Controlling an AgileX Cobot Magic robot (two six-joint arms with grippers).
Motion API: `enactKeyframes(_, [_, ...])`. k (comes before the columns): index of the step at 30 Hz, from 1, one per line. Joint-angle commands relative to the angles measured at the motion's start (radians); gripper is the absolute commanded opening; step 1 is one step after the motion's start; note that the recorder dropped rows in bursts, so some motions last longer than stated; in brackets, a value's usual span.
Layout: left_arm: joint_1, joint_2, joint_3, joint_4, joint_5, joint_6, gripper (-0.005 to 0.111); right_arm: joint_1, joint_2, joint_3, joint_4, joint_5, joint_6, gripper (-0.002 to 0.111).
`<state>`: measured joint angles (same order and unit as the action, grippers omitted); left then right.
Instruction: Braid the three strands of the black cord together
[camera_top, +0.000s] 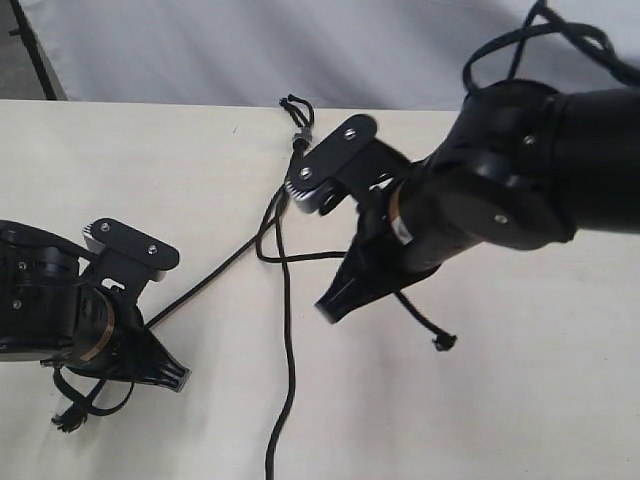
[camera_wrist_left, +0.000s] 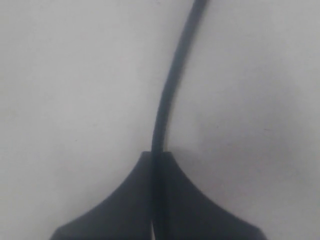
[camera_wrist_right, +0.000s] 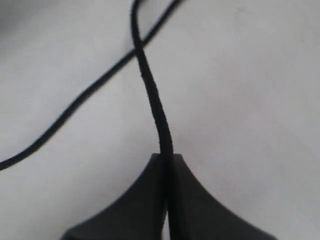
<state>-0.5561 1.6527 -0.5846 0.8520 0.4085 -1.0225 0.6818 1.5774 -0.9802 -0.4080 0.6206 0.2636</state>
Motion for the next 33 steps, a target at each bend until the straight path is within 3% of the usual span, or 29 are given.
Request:
enactKeyframes(1, [0.005, 0.0, 0.007, 0.003, 0.011, -0.007, 0.0, -0.129, 0.011, 0.002, -0.015, 0.008, 0.015, 0.0])
enactKeyframes(8, [0.005, 0.0, 0.007, -0.002, 0.008, -0.018, 0.0, -0.287, 0.144, 0.08, -0.012, -0.135, 0.031, 0.0])
enactKeyframes(20, [0.005, 0.0, 0.007, 0.0, -0.008, -0.036, 0.0, -0.293, 0.256, 0.08, -0.012, -0.108, 0.093, 0.001])
enactKeyframes(22, [0.005, 0.0, 0.007, 0.0, -0.023, -0.033, 0.0, -0.293, 0.256, 0.08, -0.012, -0.096, 0.118, 0.013])
enactKeyframes(23, [0.005, 0.0, 0.007, 0.0, -0.023, -0.033, 0.0, -0.293, 0.256, 0.08, -0.012, -0.096, 0.118, 0.029])
enactKeyframes(24, [0.005, 0.0, 0.007, 0.0, -0.023, -0.033, 0.0, -0.293, 0.256, 0.08, -0.012, -0.096, 0.118, 0.037])
enactKeyframes(26, [0.005, 0.0, 0.007, 0.0, -0.026, -0.033, 0.0, -0.293, 0.256, 0.08, -0.014, -0.118, 0.111, 0.063])
enactKeyframes(29, [0.005, 0.0, 0.007, 0.0, -0.038, -0.033, 0.001, -0.293, 0.228, 0.08, -0.016, -0.153, 0.111, 0.067])
enactKeyframes(31, [0.005, 0.0, 0.007, 0.0, -0.048, -0.029, 0.017, -0.293, 0.186, 0.08, -0.024, -0.174, 0.111, 0.067])
enactKeyframes(32, [0.005, 0.0, 0.007, 0.0, -0.055, -0.029, 0.034, -0.293, 0.153, 0.08, -0.028, -0.183, 0.111, 0.067])
enactKeyframes(33, [0.005, 0.0, 0.007, 0.0, -0.059, -0.029, 0.043, -0.293, 0.135, 0.08, -0.031, -0.185, 0.113, 0.067])
